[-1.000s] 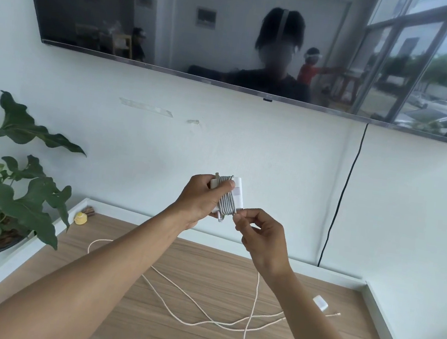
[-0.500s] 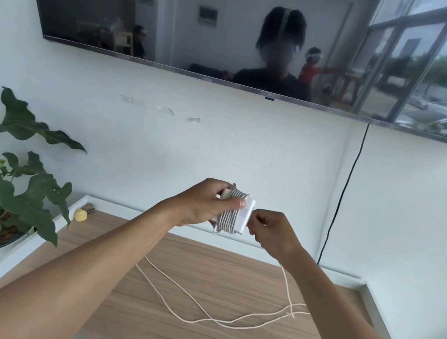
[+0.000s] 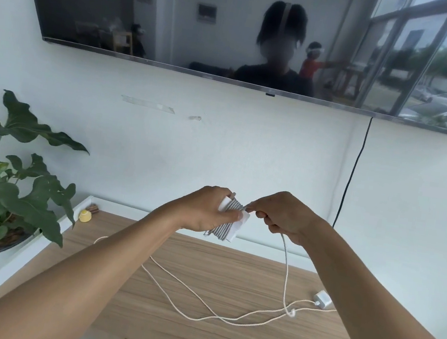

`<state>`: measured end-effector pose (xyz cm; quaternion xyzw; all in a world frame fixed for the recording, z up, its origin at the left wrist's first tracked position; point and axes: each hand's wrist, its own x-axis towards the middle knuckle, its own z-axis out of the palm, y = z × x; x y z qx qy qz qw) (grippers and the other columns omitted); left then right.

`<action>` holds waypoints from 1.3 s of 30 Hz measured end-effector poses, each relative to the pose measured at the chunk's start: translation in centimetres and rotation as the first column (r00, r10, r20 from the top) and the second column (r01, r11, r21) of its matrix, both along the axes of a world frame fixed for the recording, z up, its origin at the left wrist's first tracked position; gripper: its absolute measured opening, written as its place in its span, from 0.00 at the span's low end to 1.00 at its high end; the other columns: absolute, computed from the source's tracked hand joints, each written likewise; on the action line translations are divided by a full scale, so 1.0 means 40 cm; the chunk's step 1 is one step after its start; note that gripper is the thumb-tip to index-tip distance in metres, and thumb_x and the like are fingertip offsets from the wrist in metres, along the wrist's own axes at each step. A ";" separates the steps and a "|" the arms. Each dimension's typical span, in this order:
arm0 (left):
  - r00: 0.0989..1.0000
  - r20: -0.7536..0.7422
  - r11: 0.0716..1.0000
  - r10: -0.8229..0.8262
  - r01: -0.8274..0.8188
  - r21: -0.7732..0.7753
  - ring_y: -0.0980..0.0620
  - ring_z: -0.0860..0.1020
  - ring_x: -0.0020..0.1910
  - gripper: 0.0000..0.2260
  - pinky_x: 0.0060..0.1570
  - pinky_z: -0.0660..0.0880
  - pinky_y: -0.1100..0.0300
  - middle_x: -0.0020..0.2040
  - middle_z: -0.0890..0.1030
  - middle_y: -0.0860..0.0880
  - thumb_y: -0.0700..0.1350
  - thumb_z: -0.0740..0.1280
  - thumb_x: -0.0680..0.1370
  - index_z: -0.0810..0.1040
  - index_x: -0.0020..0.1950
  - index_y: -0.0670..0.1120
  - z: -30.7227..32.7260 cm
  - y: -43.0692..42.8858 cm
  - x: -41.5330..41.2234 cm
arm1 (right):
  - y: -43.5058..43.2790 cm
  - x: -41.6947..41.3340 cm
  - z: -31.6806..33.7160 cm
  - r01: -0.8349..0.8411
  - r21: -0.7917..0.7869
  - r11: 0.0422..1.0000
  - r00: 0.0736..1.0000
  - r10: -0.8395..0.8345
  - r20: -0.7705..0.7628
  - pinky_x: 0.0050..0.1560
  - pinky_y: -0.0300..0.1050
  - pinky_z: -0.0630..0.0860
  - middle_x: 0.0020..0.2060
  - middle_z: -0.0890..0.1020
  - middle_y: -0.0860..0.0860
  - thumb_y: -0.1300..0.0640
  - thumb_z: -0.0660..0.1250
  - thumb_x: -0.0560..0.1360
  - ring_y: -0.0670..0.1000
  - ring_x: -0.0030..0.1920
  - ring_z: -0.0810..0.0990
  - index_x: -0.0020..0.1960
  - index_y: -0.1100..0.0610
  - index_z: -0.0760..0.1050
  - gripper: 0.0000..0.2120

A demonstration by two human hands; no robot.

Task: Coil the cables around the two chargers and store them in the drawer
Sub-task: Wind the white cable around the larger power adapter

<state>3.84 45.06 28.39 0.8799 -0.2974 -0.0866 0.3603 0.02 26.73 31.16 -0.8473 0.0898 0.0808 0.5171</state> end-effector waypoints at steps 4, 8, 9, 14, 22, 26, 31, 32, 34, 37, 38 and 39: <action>0.997 -0.023 0.992 0.075 -0.077 -0.104 0.49 0.76 0.33 0.16 0.30 0.73 0.57 0.40 0.78 0.48 0.56 0.66 0.77 0.73 0.49 0.43 -0.014 -0.007 0.008 | 0.039 -0.010 -0.009 0.075 -0.249 0.966 0.961 -0.004 0.275 0.24 0.38 0.60 0.25 0.70 0.53 0.61 0.63 0.75 0.47 0.24 0.61 0.37 0.62 0.80 0.11; 0.979 -0.197 0.933 0.059 -0.124 -0.338 0.46 0.78 0.38 0.15 0.36 0.77 0.50 0.40 0.77 0.44 0.53 0.66 0.79 0.74 0.45 0.41 0.003 -0.026 0.006 | 0.067 -0.028 -0.041 0.178 -0.349 0.920 0.845 0.038 0.533 0.31 0.46 0.66 0.26 0.74 0.54 0.60 0.59 0.77 0.50 0.27 0.65 0.36 0.61 0.76 0.13; 0.973 -0.226 0.923 0.053 -0.134 -0.361 0.47 0.78 0.37 0.13 0.37 0.77 0.50 0.37 0.78 0.46 0.51 0.65 0.80 0.74 0.42 0.42 0.008 -0.031 0.004 | 0.072 -0.033 -0.051 0.195 -0.350 0.916 0.811 0.050 0.583 0.32 0.47 0.67 0.26 0.73 0.51 0.60 0.58 0.78 0.51 0.28 0.66 0.37 0.60 0.75 0.13; 0.928 -0.368 0.877 0.054 -0.221 -0.428 0.50 0.79 0.31 0.15 0.33 0.76 0.55 0.35 0.79 0.45 0.52 0.64 0.80 0.77 0.40 0.41 -0.006 -0.036 0.010 | 0.090 -0.053 -0.110 0.271 -0.467 0.842 0.689 0.169 0.705 0.31 0.48 0.67 0.30 0.72 0.49 0.59 0.57 0.79 0.55 0.31 0.70 0.46 0.54 0.76 0.10; 0.851 -0.524 0.795 0.009 -0.324 -0.513 0.47 0.78 0.34 0.13 0.30 0.75 0.58 0.38 0.78 0.44 0.51 0.64 0.80 0.79 0.45 0.42 -0.022 -0.042 0.008 | 0.069 -0.058 -0.129 0.195 -0.414 0.889 0.663 0.191 0.724 0.31 0.46 0.67 0.31 0.69 0.48 0.60 0.60 0.78 0.48 0.29 0.68 0.59 0.50 0.79 0.14; 0.851 -0.518 0.763 0.083 -0.389 -0.516 0.43 0.78 0.38 0.14 0.32 0.76 0.56 0.41 0.78 0.40 0.49 0.64 0.81 0.79 0.48 0.38 -0.025 -0.043 0.013 | 0.072 -0.078 -0.151 0.153 -0.351 0.924 0.662 0.168 0.731 0.31 0.40 0.67 0.32 0.70 0.43 0.62 0.61 0.78 0.45 0.28 0.68 0.62 0.52 0.78 0.16; 0.844 -0.533 0.748 0.068 -0.397 -0.532 0.45 0.79 0.34 0.16 0.31 0.76 0.57 0.38 0.79 0.40 0.52 0.67 0.78 0.81 0.48 0.37 -0.029 -0.047 0.006 | 0.073 -0.089 -0.163 0.181 -0.314 0.932 0.651 0.126 0.749 0.32 0.33 0.63 0.33 0.70 0.43 0.64 0.63 0.77 0.46 0.30 0.69 0.60 0.53 0.79 0.15; 0.849 -0.527 0.757 0.052 -0.377 -0.534 0.47 0.79 0.32 0.14 0.31 0.75 0.58 0.36 0.80 0.41 0.52 0.68 0.77 0.81 0.44 0.40 -0.027 -0.048 0.003 | 0.072 -0.087 -0.159 0.177 -0.324 0.930 0.649 0.137 0.749 0.32 0.34 0.63 0.33 0.71 0.45 0.64 0.63 0.77 0.47 0.30 0.69 0.59 0.53 0.79 0.15; 0.858 -0.510 0.757 0.051 -0.366 -0.541 0.49 0.79 0.29 0.12 0.29 0.74 0.59 0.35 0.80 0.41 0.49 0.69 0.77 0.81 0.40 0.42 -0.024 -0.050 0.002 | 0.072 -0.089 -0.151 0.165 -0.324 0.931 0.638 0.150 0.755 0.32 0.32 0.63 0.33 0.72 0.46 0.64 0.63 0.77 0.46 0.30 0.69 0.58 0.52 0.80 0.14; 0.877 -0.473 0.752 0.082 -0.366 -0.548 0.50 0.77 0.26 0.10 0.27 0.73 0.60 0.34 0.78 0.41 0.46 0.68 0.78 0.78 0.40 0.41 -0.019 -0.054 0.001 | 0.080 -0.110 -0.160 0.124 -0.159 0.979 0.639 0.044 0.768 0.30 0.31 0.61 0.29 0.73 0.41 0.62 0.63 0.79 0.45 0.27 0.66 0.57 0.54 0.80 0.11; 0.880 -0.468 0.746 0.084 -0.366 -0.556 0.50 0.76 0.25 0.10 0.27 0.73 0.60 0.33 0.77 0.41 0.46 0.68 0.78 0.77 0.41 0.41 -0.015 -0.055 0.000 | 0.082 -0.117 -0.171 0.103 -0.042 0.994 0.670 -0.038 0.741 0.28 0.31 0.59 0.26 0.73 0.39 0.61 0.62 0.79 0.45 0.25 0.63 0.55 0.54 0.80 0.09; 0.880 -0.469 0.734 0.080 -0.370 -0.569 0.50 0.76 0.25 0.10 0.26 0.73 0.60 0.33 0.77 0.42 0.46 0.67 0.78 0.76 0.41 0.41 -0.011 -0.053 0.000 | 0.082 -0.123 -0.184 0.087 0.085 0.993 0.709 -0.122 0.695 0.27 0.33 0.59 0.24 0.72 0.38 0.60 0.62 0.79 0.45 0.24 0.60 0.52 0.55 0.79 0.07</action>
